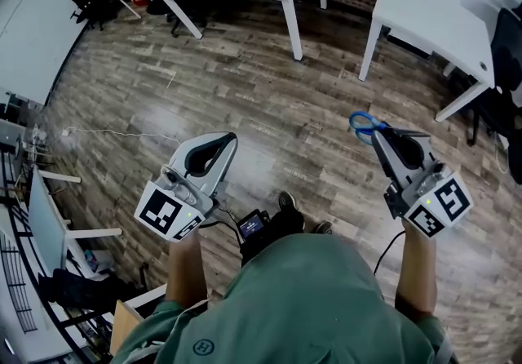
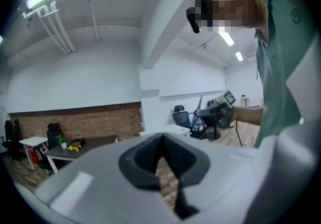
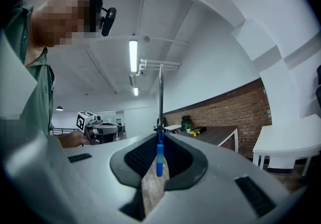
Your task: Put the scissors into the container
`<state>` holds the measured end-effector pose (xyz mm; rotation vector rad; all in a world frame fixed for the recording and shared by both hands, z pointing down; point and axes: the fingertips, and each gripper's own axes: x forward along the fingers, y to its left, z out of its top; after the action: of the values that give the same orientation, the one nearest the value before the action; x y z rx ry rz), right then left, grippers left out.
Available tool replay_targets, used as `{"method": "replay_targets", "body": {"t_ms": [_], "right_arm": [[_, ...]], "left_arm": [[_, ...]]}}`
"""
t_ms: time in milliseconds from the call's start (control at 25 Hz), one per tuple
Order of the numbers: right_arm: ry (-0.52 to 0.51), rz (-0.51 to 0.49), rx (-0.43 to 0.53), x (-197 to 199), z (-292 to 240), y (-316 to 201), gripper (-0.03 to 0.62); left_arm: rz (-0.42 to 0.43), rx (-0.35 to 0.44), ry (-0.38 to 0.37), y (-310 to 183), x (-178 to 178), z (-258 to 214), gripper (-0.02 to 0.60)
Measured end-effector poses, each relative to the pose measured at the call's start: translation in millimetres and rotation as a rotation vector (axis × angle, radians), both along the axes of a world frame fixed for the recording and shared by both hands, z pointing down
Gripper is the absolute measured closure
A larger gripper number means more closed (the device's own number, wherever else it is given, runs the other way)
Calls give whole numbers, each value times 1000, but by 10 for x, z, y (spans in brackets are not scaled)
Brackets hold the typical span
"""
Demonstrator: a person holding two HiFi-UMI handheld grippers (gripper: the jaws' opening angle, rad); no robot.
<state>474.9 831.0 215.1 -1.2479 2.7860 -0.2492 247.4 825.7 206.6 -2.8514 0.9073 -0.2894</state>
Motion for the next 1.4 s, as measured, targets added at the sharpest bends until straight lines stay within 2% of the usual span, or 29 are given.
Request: {"method": "replay_targets", "body": {"t_ms": [400, 760, 1120, 1400], "right_arm": [[62, 20, 9, -588, -102, -716, 553], [107, 13, 1, -1108, -144, -1317, 553], [114, -61, -22, -1302, -105, -2206, 553], [74, -152, -16, -1292, -25, -3076, 553]], "left_arm": [[5, 43, 72, -778, -624, -38, 581], [15, 25, 104, -1377, -1102, 76, 581], [-52, -11, 104, -2094, -1269, 131, 581], [-134, -18, 76, -2760, -1189, 130, 581]]}}
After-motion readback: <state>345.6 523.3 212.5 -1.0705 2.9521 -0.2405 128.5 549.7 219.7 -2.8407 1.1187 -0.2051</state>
